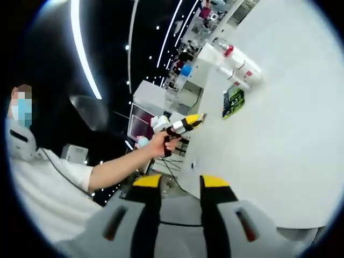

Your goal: Arrange the skincare products in the storage area until every visible bottle or jar stands upright without overlapping.

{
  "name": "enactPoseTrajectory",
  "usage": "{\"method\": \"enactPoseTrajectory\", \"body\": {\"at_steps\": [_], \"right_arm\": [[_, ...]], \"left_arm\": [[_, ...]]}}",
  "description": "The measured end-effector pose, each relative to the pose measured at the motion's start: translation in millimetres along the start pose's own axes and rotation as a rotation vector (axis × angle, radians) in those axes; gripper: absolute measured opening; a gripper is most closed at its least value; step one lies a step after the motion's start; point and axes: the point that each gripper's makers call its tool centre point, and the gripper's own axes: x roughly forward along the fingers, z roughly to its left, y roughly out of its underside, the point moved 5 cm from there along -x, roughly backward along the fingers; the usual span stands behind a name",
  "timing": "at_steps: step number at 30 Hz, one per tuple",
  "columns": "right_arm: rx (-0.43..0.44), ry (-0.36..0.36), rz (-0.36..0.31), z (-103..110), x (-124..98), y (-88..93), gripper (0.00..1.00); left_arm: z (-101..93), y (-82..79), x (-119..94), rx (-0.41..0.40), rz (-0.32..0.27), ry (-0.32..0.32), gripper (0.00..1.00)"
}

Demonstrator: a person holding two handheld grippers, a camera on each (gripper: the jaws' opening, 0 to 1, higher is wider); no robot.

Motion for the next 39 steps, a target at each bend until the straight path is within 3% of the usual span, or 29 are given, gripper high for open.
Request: {"method": "enactPoseTrajectory", "body": {"at_steps": [3,5,7,8,10,16,19,23,24,25,26,30,31,32,33,39], "right_arm": [[-0.004,-0.008,0.000,-0.3,1.6,0.5,0.29],[-0.006,-0.013,0.005,-0.9,2.8,0.7,0.29],[-0.006,-0.015,0.007,-0.9,3.5,0.9,0.29],[-0.004,-0.016,0.008,-0.7,3.7,1.0,0.29],[-0.009,-0.017,0.017,0.6,3.8,2.2,0.29],[-0.020,-0.028,0.009,3.3,2.0,1.5,0.29],[-0.026,-0.038,-0.010,3.9,-1.0,-1.3,0.29],[-0.023,-0.043,-0.034,3.4,-6.2,-3.4,0.28],[-0.021,-0.044,-0.039,3.5,-7.0,-3.9,0.28],[-0.021,-0.045,-0.042,3.6,-7.6,-4.2,0.28],[-0.019,-0.046,-0.048,3.3,-7.9,-4.5,0.28],[-0.024,-0.043,-0.052,3.3,-7.7,-4.9,0.28],[-0.038,-0.041,-0.052,5.8,-7.7,-4.2,0.27],[-0.050,-0.038,-0.051,6.4,-7.8,-3.8,0.27],[-0.065,-0.031,-0.051,6.1,-7.8,-3.6,0.27],[-0.071,-0.027,-0.065,5.4,-8.7,-6.2,0.27]], "left_arm": [[11.8,15.5,-20.9,0.037,0.051,-0.084,0.53],[23.4,31.7,-36.1,0.065,0.097,-0.184,0.59],[40.1,55.0,-55.6,0.091,0.170,-0.355,0.63],[44.6,62.1,-61.3,0.106,0.193,-0.400,0.63],[48.3,70.5,-67.7,0.137,0.181,-0.435,0.64],[37.1,106.9,-80.1,0.042,0.191,-0.443,0.70],[34.5,127.1,-83.8,0.030,0.229,-0.488,0.65],[34.5,141.9,-78.4,0.011,0.233,-0.517,0.59],[34.1,144.1,-77.0,0.018,0.239,-0.523,0.57],[36.0,138.7,-76.6,0.084,0.216,-0.543,0.55],[36.1,141.3,-78.1,0.073,0.238,-0.565,0.53],[37.1,136.4,-75.4,0.062,0.220,-0.560,0.51],[40.0,136.8,-77.5,0.095,0.231,-0.585,0.48],[39.3,134.9,-76.4,0.121,0.214,-0.564,0.46],[39.1,135.5,-76.5,0.098,0.205,-0.570,0.43],[38.9,137.5,-77.8,0.103,0.178,-0.564,0.42]]}}
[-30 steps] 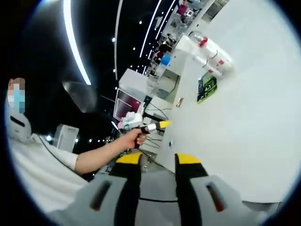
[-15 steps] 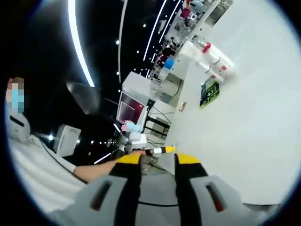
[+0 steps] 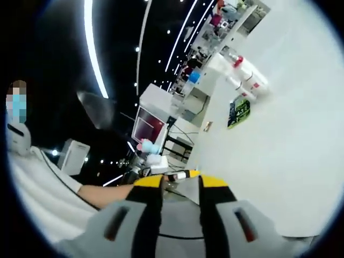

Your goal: Arrange the skincare products in the storage area until every visible bottle or jar stands upright without overlapping.

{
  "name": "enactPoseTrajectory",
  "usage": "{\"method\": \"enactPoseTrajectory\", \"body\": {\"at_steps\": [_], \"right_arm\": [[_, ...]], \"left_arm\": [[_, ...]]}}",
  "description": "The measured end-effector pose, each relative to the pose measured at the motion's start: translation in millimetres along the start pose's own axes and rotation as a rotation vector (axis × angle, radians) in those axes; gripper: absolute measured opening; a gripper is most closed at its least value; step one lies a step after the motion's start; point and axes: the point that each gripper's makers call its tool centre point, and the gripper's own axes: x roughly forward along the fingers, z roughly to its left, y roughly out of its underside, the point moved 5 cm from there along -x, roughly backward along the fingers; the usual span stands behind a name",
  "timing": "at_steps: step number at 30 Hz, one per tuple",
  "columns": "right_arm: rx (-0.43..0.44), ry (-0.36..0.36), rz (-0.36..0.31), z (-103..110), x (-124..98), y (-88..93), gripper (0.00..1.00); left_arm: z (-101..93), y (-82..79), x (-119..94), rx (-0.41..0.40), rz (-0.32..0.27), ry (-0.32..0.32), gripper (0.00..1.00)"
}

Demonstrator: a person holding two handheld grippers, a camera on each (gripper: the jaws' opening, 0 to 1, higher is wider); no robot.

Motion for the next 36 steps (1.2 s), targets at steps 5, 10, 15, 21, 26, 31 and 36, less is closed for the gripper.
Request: {"method": "enactPoseTrajectory", "body": {"at_steps": [5,10,15,21,26,31,36], "right_arm": [[0.005,-0.004,-0.003,-0.1,0.1,-0.9,0.27],[0.011,-0.008,0.012,-0.4,2.6,0.2,0.27],[0.023,-0.012,0.028,0.5,6.5,0.9,0.28],[0.034,-0.025,0.051,0.9,17.9,3.1,0.28],[0.042,-0.033,0.062,5.7,30.2,3.5,0.28],[0.050,0.000,0.077,3.1,34.5,5.5,0.32],[0.080,0.046,0.054,-3.8,29.5,5.1,0.37]], "left_arm": [[-5.7,-0.4,-3.8,-0.072,-0.002,0.042,0.42],[-17.1,-4.4,-13.1,-0.091,-0.033,0.083,0.41],[-41.1,-14.7,-27.8,-0.100,-0.106,0.168,0.41],[-113.7,-11.4,-48.2,0.007,-0.122,0.327,0.41],[-166.8,-14.4,-61.8,-0.028,-0.145,0.485,0.40],[-202.1,-19.1,-79.2,0.105,-0.147,0.574,0.40],[-221.6,-27.0,-95.7,0.188,-0.167,0.614,0.40]]}}
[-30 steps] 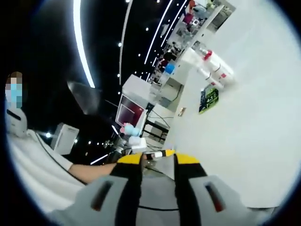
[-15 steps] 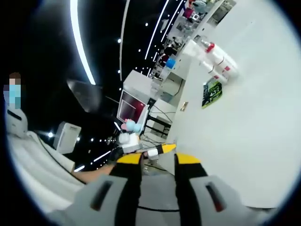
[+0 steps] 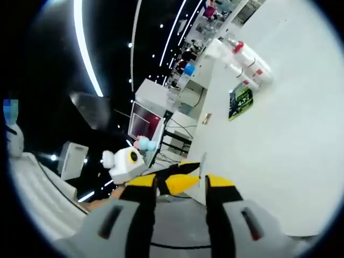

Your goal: Arrange the skincare products in the storage area until every visible bottle or jar stands upright without overlapping.

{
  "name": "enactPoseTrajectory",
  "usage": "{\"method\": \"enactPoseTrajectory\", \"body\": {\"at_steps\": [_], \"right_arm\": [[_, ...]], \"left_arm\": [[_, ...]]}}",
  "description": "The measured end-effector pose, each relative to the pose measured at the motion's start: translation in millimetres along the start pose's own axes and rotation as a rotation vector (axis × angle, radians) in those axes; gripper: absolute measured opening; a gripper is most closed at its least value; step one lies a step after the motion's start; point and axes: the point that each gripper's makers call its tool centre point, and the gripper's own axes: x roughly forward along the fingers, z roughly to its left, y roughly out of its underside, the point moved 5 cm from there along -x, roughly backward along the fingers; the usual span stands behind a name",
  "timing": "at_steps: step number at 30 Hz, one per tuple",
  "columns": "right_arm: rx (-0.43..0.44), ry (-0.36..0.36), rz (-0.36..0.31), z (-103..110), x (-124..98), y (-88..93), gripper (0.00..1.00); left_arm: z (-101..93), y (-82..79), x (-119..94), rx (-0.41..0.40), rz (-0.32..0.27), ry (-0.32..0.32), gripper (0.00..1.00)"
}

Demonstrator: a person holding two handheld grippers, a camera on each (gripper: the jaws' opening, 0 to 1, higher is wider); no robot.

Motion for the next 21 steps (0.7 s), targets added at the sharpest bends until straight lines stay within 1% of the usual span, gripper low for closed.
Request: {"method": "enactPoseTrajectory", "body": {"at_steps": [1,2,5,9,10,12,15,16,17,19,21], "right_arm": [[0.015,0.005,-0.007,-2.5,-1.6,-0.3,0.38],[0.022,0.002,-0.012,-3.2,-3.3,-0.7,0.38],[0.035,0.009,-0.028,-4.8,-8.2,-3.2,0.40],[0.057,0.009,-0.025,-5.7,-11.3,-3.9,0.42],[0.059,0.012,-0.022,-5.7,-11.3,-3.3,0.42],[0.065,0.016,-0.008,-6.6,-11.2,-1.9,0.41],[0.070,0.013,0.022,-6.2,-8.8,1.0,0.36],[0.069,0.013,0.030,-5.6,-7.6,1.9,0.35],[0.067,0.021,0.048,-5.9,-6.1,3.8,0.33],[0.057,0.021,0.063,-5.6,-4.6,5.3,0.29],[0.058,0.013,0.096,-4.9,-1.6,8.5,0.24]], "left_arm": [[-4.0,-1.3,0.4,0.035,0.004,0.006,0.40],[-8.4,-1.1,1.6,0.075,0.022,0.013,0.40],[-20.0,-0.3,5.0,0.149,0.045,0.033,0.40],[-36.9,0.4,8.1,0.251,0.071,0.066,0.40],[-43.0,1.1,9.1,0.300,0.085,0.077,0.40],[-51.8,1.4,10.2,0.370,0.097,0.091,0.40],[-60.6,0.7,10.2,0.428,0.100,0.107,0.40],[-64.4,0.1,9.7,0.457,0.104,0.111,0.40],[-68.0,-0.6,9.2,0.503,0.108,0.120,0.40],[-71.2,-0.7,8.7,0.520,0.109,0.124,0.40],[-74.8,-0.8,8.3,0.547,0.115,0.129,0.40]]}}
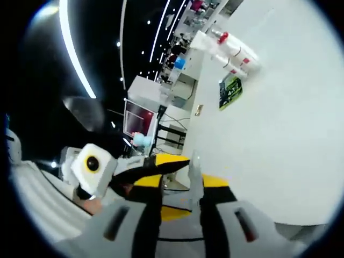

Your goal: Arrange the skincare products in the storage area until every visible bottle or jar stands upright without overlapping.

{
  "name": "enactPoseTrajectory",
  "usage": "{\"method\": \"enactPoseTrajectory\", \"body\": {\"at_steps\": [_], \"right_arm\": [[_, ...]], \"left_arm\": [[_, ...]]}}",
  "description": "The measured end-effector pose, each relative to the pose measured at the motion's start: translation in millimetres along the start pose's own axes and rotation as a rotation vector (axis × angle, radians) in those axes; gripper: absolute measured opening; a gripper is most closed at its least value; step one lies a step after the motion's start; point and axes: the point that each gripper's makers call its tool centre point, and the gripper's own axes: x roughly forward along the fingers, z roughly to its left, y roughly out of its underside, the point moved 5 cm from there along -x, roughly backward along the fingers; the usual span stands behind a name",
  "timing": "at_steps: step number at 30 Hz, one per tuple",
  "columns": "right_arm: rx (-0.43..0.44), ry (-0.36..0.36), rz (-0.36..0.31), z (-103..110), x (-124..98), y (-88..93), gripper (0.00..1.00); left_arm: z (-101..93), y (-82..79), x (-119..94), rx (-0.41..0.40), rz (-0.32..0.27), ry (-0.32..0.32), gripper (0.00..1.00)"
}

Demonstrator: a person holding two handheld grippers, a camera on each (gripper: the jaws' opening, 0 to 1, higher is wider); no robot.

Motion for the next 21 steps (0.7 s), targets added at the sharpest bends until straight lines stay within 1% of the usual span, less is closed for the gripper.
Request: {"method": "enactPoseTrajectory", "body": {"at_steps": [1,4,7,8,9,10,14,16,21], "right_arm": [[-0.002,0.001,0.001,-0.5,0.1,-0.2,0.23],[-0.004,0.008,0.014,-1.6,-0.6,1.0,0.18],[0.008,0.015,0.029,-4.8,-1.1,3.1,0.11],[0.010,0.021,0.034,-6.1,-1.5,4.1,0.07],[0.016,0.039,0.038,-10.0,-2.4,6.0,0.05],[0.030,0.025,0.035,-10.0,-2.6,7.2,0.05],[0.037,0.029,0.044,-11.2,-2.0,12.1,0.03],[0.009,0.041,0.060,-11.6,-1.1,14.4,0.03],[-0.003,0.029,0.074,-10.3,2.3,15.1,0.02]], "left_arm": [[1.8,1.2,-0.5,0.021,0.016,-0.015,0.40],[2.7,1.0,-2.2,0.031,0.012,-0.011,0.40],[1.0,0.1,-3.4,0.086,0.020,-0.016,0.41],[0.2,-0.3,-3.5,0.106,0.022,-0.018,0.41],[-1.8,-0.3,-3.2,0.125,0.025,-0.021,0.41],[-3.1,0.3,-2.8,0.130,0.030,-0.021,0.41],[-7.4,4.8,-1.0,0.168,0.048,-0.032,0.41],[-7.6,6.8,-1.3,0.166,0.049,-0.035,0.41],[-5.1,9.9,-4.8,0.155,0.042,-0.047,0.42]]}}
